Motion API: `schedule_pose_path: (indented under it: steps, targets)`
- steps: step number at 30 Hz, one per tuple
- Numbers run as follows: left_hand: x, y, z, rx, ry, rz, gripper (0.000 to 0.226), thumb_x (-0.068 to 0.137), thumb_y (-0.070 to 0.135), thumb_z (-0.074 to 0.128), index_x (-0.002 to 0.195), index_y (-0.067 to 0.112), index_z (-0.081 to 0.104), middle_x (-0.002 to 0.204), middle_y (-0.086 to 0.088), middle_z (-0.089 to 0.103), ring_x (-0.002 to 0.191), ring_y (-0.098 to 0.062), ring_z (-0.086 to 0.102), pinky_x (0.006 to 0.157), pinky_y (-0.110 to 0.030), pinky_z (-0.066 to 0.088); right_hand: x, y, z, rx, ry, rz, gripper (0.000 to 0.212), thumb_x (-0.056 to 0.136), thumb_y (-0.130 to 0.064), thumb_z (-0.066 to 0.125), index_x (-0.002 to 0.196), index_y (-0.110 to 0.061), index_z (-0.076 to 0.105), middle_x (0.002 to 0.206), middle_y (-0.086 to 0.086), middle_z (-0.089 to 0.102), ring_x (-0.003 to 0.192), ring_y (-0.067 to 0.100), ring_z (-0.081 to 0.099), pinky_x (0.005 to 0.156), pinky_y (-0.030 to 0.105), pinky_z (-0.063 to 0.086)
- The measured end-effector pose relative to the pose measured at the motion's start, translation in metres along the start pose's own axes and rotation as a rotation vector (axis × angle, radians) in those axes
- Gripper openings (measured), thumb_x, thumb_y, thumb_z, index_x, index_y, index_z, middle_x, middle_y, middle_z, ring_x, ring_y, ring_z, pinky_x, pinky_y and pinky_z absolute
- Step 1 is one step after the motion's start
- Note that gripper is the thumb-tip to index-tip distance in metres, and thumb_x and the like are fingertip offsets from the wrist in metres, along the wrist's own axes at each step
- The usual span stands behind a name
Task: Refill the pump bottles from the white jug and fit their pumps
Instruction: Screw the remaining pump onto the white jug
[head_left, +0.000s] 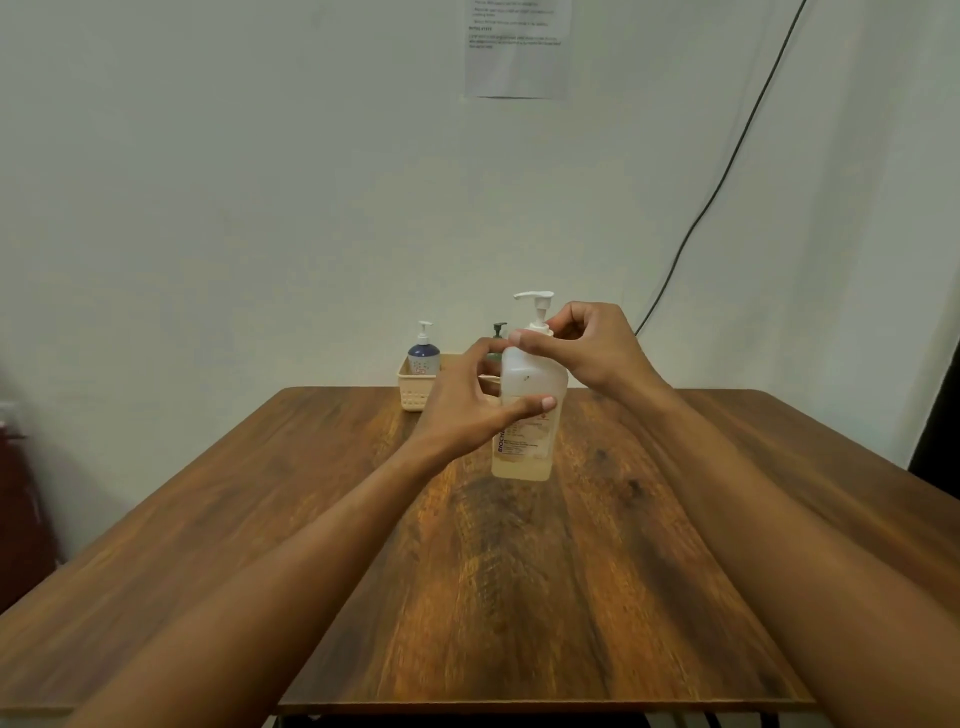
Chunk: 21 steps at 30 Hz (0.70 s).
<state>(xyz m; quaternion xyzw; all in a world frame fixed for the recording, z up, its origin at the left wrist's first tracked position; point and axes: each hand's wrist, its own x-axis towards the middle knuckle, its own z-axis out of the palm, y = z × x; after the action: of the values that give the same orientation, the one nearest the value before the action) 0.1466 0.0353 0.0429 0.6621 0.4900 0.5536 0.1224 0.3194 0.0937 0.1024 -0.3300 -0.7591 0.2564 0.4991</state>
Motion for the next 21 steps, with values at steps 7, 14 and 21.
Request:
schedule_pose_path:
  steps: [7,14,21]
  targets:
    - [0.013,-0.004,0.016,-0.014,0.006,-0.017,0.082,0.063,0.071,0.084,0.132,0.039,0.053,0.110,0.018,0.067,0.093,0.003,0.069,0.066,-0.013,0.057,0.014,0.013,-0.007,-0.007,0.015,0.054,0.036,0.078,-0.042,0.094,0.084,-0.014,0.072,0.091,0.010,0.076,0.083,0.020,0.072,0.073,0.032,0.059]
    - [0.059,-0.021,0.042,0.014,-0.036,-0.060,0.085,0.064,0.066,0.086,0.134,0.031,0.054,0.120,0.007,0.069,0.098,-0.007,0.070,0.073,-0.028,0.064,0.050,0.048,-0.027,-0.024,0.026,0.120,0.046,0.071,-0.048,0.097,0.093,-0.011,0.080,0.092,0.004,0.081,0.090,0.019,0.078,0.075,0.030,0.061]
    - [0.134,-0.075,0.101,0.002,-0.068,-0.158,0.077,0.066,0.060,0.088,0.130,0.028,0.057,0.124,0.006,0.069,0.105,-0.011,0.069,0.082,-0.036,0.064,0.101,0.121,-0.043,-0.097,-0.063,0.189,0.047,0.087,-0.035,0.088,0.128,-0.016,0.076,0.118,0.002,0.079,0.110,0.018,0.075,0.088,0.038,0.066]
